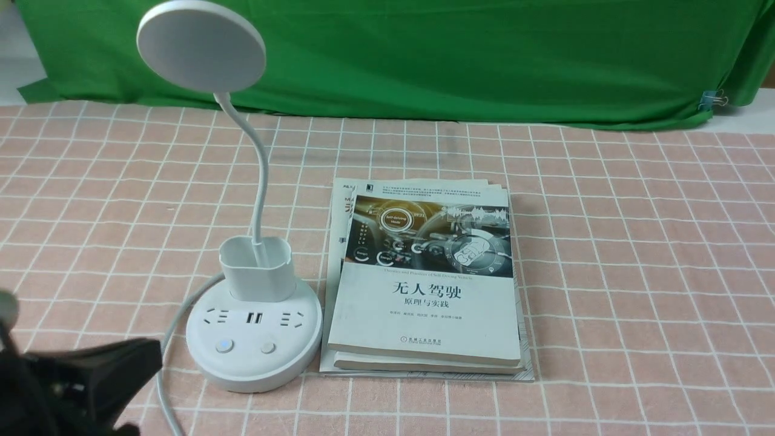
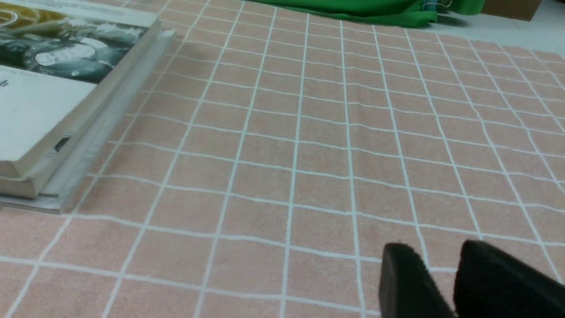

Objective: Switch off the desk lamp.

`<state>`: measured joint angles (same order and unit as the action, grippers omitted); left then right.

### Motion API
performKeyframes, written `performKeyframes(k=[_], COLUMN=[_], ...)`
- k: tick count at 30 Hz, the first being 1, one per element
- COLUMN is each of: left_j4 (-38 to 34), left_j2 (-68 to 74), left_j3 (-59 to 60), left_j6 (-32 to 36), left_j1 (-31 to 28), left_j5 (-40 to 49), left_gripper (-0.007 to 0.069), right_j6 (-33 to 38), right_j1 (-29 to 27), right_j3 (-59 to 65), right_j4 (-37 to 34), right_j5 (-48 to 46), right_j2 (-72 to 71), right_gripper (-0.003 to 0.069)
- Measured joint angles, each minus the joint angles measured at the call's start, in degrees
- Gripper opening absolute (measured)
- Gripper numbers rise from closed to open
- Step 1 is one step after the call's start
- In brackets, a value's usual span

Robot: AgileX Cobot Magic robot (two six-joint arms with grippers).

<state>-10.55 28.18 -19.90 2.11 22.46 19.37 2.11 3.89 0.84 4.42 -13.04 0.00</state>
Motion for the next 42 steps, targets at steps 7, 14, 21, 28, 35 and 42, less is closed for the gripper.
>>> performKeyframes(k=[7, 14, 21, 28, 35, 42], left_j4=[0.0, 0.5, 2.4, 5.1, 6.0, 6.0], left_j2=[-4.4, -4.4, -4.4, -4.9, -13.8, -26.3], left_j3=[3.7, 3.9, 3.9, 4.2, 10.3, 19.4], left_j6=[0.0, 0.2, 0.2, 0.2, 0.3, 0.4], left_j1=[0.0, 0.0, 0.0, -0.8, -10.1, -21.0], left_j5=[-0.1, 0.0, 0.0, -1.1, -5.5, -5.3], left_gripper=[0.0005, 0.0005, 0.0005, 0.0005, 0.0005, 0.0005], right_j6=[0.0, 0.0, 0.0, 0.0, 0.0, 0.0], right_j1=[0.0, 0.0, 0.0, 0.0, 0.0, 0.0], right_j3=[0.0, 0.0, 0.0, 0.0, 0.0, 0.0], right_j4=[0.0, 0.0, 0.0, 0.0, 0.0, 0.0], right_j5=[0.0, 0.0, 0.0, 0.0, 0.0, 0.0], right_j2=[0.0, 0.0, 0.0, 0.0, 0.0, 0.0], right_gripper=[0.024, 0.024, 0.024, 0.024, 0.024, 0.024])
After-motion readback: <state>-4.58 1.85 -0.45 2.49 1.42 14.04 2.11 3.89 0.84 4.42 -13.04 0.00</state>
